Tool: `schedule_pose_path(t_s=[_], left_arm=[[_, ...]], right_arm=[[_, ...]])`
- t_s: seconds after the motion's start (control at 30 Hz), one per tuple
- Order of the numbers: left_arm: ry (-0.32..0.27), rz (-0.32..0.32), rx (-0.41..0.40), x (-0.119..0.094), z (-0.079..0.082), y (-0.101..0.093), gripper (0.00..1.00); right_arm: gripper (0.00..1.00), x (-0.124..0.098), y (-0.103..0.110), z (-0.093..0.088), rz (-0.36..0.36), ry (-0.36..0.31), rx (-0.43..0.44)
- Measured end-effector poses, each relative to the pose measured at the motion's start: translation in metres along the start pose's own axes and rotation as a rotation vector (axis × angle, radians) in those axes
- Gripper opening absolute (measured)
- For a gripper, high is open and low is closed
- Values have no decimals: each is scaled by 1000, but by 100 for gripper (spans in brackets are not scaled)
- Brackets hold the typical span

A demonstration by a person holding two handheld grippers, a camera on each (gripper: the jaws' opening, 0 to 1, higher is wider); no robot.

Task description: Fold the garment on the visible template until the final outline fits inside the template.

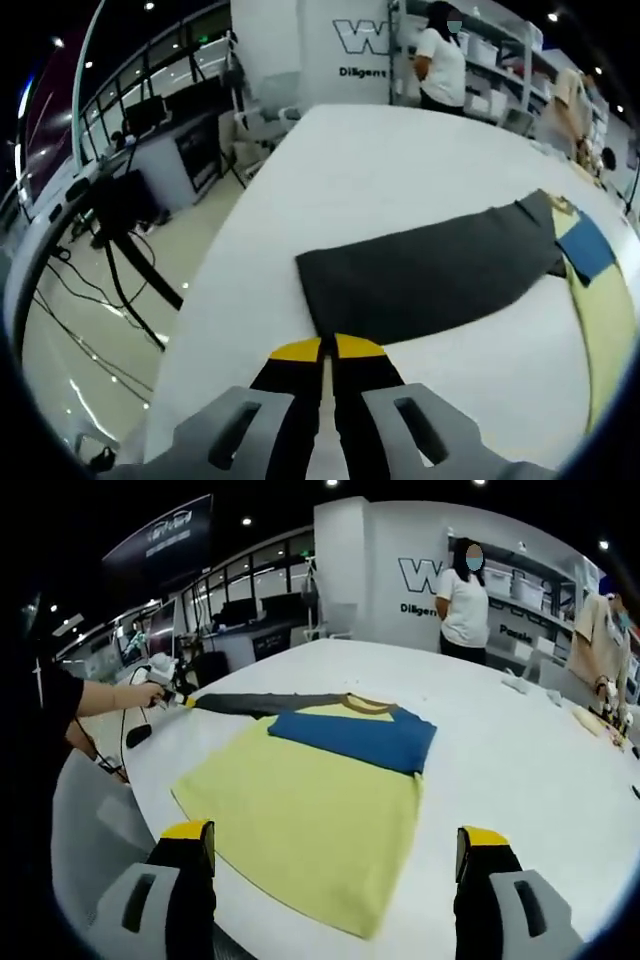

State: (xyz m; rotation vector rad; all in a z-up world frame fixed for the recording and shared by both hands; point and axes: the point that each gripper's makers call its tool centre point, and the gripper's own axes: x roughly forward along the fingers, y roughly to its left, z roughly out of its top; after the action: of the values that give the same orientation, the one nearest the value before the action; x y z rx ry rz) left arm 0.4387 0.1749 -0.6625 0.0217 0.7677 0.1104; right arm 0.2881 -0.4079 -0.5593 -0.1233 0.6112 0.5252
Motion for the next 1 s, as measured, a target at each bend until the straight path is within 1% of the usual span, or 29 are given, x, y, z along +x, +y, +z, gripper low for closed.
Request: schedule_pose_path(t_s=[0.07, 0.13, 0.2, 0.27, 0.37, 0.4, 0.43, 0.53, 0.63, 0.7, 0.73, 0.77, 1.0], left_arm=[[-9, 5, 2, 2, 4, 1, 1], [-16, 8, 24, 3, 10, 3, 1], [-44, 14, 36, 3, 19, 5, 1], [-60, 18, 35, 2, 26, 7, 1], [-72, 21, 50, 3, 32, 7, 0], [-74, 38, 60, 3, 33, 10, 0], [-78, 42, 77, 3, 36, 11, 0], [-78, 34, 59, 2, 36, 11, 0], [-64, 33, 74, 5, 31, 9, 0], [-55, 32, 47, 7, 28, 11, 0], [-57, 26, 15, 7, 26, 11, 0], [-54, 27, 9, 7, 25, 11, 0], [-48, 35, 19, -4, 15, 9, 0]], right_arm=[[99, 0, -1, -2, -2, 3, 8], [99, -1, -1, -3, -7, 8, 4], [99, -2, -2, -4, -8, 10, 7], [99, -2, -2, -4, -9, 9, 11], [99, -1, -2, -5, -12, 11, 10], [99, -1, -1, -5, -10, 14, 10], [99, 0, 0, -6, -9, 15, 8], [99, 0, 1, -6, -6, 18, 4], [99, 1, 1, -5, -6, 16, 3], [99, 1, 1, -4, -5, 13, 1], [99, 1, 1, -4, -5, 12, 0], [99, 1, 1, -4, -6, 14, -1], [99, 1, 0, -4, -7, 10, 2]])
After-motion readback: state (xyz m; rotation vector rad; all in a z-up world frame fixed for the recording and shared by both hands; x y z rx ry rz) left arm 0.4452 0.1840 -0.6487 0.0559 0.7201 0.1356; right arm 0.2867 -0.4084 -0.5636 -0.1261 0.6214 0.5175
